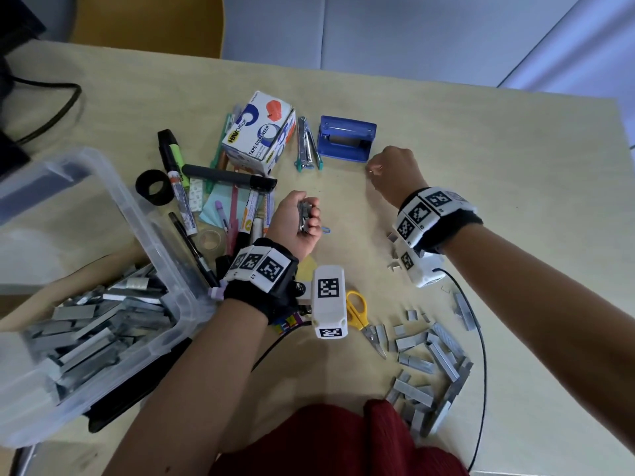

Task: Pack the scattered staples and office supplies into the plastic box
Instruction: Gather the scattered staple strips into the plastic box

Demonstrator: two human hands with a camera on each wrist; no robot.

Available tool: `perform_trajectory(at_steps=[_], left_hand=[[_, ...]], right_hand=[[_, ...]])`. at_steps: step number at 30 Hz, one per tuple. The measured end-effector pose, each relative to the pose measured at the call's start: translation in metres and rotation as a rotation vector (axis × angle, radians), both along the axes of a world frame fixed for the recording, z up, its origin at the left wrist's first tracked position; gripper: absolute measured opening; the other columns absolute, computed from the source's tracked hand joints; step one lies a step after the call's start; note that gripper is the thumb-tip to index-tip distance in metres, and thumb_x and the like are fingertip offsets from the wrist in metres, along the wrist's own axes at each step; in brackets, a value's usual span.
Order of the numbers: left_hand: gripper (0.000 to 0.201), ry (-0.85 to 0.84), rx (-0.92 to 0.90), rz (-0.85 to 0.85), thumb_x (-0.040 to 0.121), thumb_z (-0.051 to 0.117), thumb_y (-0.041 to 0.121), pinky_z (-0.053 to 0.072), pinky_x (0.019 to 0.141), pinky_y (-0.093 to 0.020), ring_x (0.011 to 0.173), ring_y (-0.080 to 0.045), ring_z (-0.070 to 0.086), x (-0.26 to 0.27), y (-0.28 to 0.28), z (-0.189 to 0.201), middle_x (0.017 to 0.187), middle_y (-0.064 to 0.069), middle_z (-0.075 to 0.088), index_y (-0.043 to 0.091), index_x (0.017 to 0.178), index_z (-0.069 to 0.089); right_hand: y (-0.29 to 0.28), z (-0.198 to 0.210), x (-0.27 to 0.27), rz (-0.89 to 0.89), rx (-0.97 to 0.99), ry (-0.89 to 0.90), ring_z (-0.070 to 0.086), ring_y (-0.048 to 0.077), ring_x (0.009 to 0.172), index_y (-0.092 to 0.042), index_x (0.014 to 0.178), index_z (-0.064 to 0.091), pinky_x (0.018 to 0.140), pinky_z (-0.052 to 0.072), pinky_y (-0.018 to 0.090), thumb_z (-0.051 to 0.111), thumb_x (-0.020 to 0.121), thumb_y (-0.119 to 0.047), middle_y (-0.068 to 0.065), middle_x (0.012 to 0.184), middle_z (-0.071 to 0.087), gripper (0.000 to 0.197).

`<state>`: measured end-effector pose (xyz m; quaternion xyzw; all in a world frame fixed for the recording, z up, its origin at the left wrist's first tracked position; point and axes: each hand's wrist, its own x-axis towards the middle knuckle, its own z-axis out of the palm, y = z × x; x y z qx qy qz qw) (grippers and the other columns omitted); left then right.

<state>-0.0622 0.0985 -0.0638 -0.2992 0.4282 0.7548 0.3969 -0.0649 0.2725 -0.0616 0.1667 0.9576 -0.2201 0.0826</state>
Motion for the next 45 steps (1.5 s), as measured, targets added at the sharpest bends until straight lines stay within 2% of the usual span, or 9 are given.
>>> perform_trajectory(at_steps=[6,17,23,26,28,33,39,42,45], left_hand=[[0.037,-0.004,-0.013,0.023,0.098,0.031,0.025,0.022,0.027,-0.010,0.024,-0.003,0.034,-0.001,-0.007,-0.003,0.035,0.006,0.042,0.013,0.066,0.044],[0.037,-0.017,-0.006,0.023,0.098,0.032,0.025,0.023,0.028,-0.010,0.025,-0.003,0.035,0.003,-0.006,-0.002,0.036,0.007,0.043,0.013,0.066,0.045],[0.037,-0.027,-0.034,0.039,0.098,0.033,0.024,0.026,0.029,-0.010,0.025,-0.004,0.038,0.004,-0.005,-0.002,0.036,0.005,0.045,0.011,0.065,0.046],[0.038,-0.049,-0.021,0.083,0.099,0.036,0.022,0.038,0.033,-0.011,0.031,-0.009,0.048,0.009,0.002,0.001,0.041,-0.002,0.050,0.005,0.067,0.048],[0.037,-0.065,0.012,0.063,0.099,0.038,0.023,0.044,0.039,-0.015,0.043,-0.013,0.052,0.015,0.008,0.005,0.055,-0.006,0.050,0.003,0.069,0.048],[0.022,-0.043,0.018,-0.102,0.094,0.045,0.017,0.047,0.043,-0.015,0.052,-0.008,0.055,0.033,0.022,0.014,0.060,0.001,0.059,0.011,0.075,0.052],[0.036,-0.006,0.014,-0.279,0.097,0.038,0.028,0.023,0.031,-0.011,0.026,-0.004,0.036,0.043,0.025,0.014,0.039,0.004,0.045,0.013,0.066,0.046],[0.037,0.012,0.035,-0.305,0.098,0.034,0.029,0.023,0.028,-0.011,0.026,-0.004,0.035,0.048,0.020,0.014,0.037,0.005,0.044,0.014,0.066,0.044],[0.036,0.023,0.040,-0.298,0.098,0.033,0.028,0.023,0.027,-0.011,0.025,-0.004,0.035,0.053,0.015,0.016,0.037,0.006,0.043,0.014,0.066,0.043]], right_hand=[[-0.001,-0.001,-0.004,0.003,0.000,-0.019,0.055,0.033,0.101,-0.003,0.094,0.069,0.072,0.033,0.025,0.041,0.085,0.004,0.017,0.103,0.063,0.030],[0.001,0.000,0.001,-0.048,0.122,-0.064,0.054,0.040,0.098,0.001,0.099,0.060,0.080,0.046,0.040,0.043,0.085,-0.001,0.022,0.105,0.060,0.023],[0.003,0.005,0.005,-0.076,-0.020,-0.046,0.054,0.030,0.102,-0.005,0.089,0.062,0.079,0.040,0.028,0.061,0.077,-0.003,0.016,0.103,0.063,0.012],[-0.014,0.030,0.017,-0.052,-0.220,0.066,0.059,-0.005,0.065,-0.019,0.066,0.056,0.073,0.051,0.028,0.064,0.071,-0.001,0.010,0.084,0.064,0.020],[-0.031,0.054,0.032,0.071,-0.297,0.042,0.055,-0.005,0.050,-0.015,0.075,0.061,0.065,0.049,0.017,0.065,0.072,0.000,0.004,0.078,0.062,0.015],[-0.050,0.084,0.068,0.345,-0.212,-0.087,0.057,0.009,0.076,-0.010,0.090,0.069,0.072,0.043,0.019,0.064,0.079,-0.006,-0.004,0.080,0.061,0.012],[-0.012,0.065,0.081,0.086,-0.222,0.047,0.055,-0.001,0.066,-0.006,0.090,0.070,0.060,0.035,0.001,0.056,0.079,-0.001,-0.002,0.075,0.064,0.019],[0.003,0.033,0.092,0.195,-0.063,-0.134,0.052,0.024,0.111,-0.010,0.110,0.065,0.095,0.038,0.024,0.054,0.082,-0.005,0.008,0.119,0.059,0.030],[0.003,0.015,0.109,0.342,0.035,-0.244,0.042,0.027,0.123,-0.014,0.106,0.062,0.101,0.037,0.036,0.057,0.082,-0.012,0.004,0.135,0.047,0.025]])
